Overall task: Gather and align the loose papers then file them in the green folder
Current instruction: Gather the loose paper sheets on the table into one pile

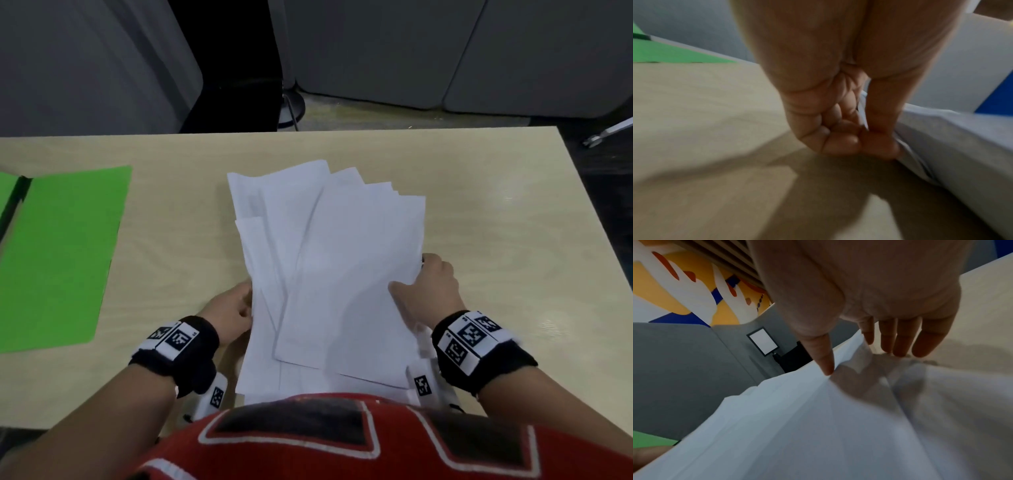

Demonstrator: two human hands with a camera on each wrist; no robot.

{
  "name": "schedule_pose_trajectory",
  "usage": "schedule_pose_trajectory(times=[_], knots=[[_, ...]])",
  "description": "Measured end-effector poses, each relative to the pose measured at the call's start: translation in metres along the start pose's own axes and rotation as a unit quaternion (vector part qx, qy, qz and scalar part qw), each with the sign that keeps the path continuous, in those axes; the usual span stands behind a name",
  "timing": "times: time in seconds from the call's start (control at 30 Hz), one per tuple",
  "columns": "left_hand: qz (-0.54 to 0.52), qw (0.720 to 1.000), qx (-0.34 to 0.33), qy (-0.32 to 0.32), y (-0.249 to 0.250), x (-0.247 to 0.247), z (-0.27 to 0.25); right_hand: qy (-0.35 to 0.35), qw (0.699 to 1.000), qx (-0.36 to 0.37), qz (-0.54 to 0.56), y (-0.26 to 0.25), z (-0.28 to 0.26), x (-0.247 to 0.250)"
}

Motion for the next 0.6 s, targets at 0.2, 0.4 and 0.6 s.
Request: schedule_pose_trajectory(times=[0.2, 0.4, 0.6], knots=[[-0.07, 0.996, 0.049, -0.04, 0.005, 0.019, 0.01, -0.038, 0.995, 0.066, -0.058, 0.007, 0.014, -0.005], [-0.194, 0.971, 0.119, 0.072, 0.038, 0.021, 0.035, -0.076, 0.979, 0.179, -0.063, 0.0, 0.016, -0.021], [-0.103, 0.988, 0.084, 0.08, 0.065, -0.002, 0.033, -0.121, 0.973, 0.197, 0.003, -0.002, 0.013, -0.03]])
Point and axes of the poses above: each hand's wrist, its own z-axis towards the middle knuckle, its own x-axis out of the back of the hand, y = z × x, the point moved 1 cm from there along z, towards the middle knuckle, and after that the axes turned 5 degrees about x, right-handed, at the moved point
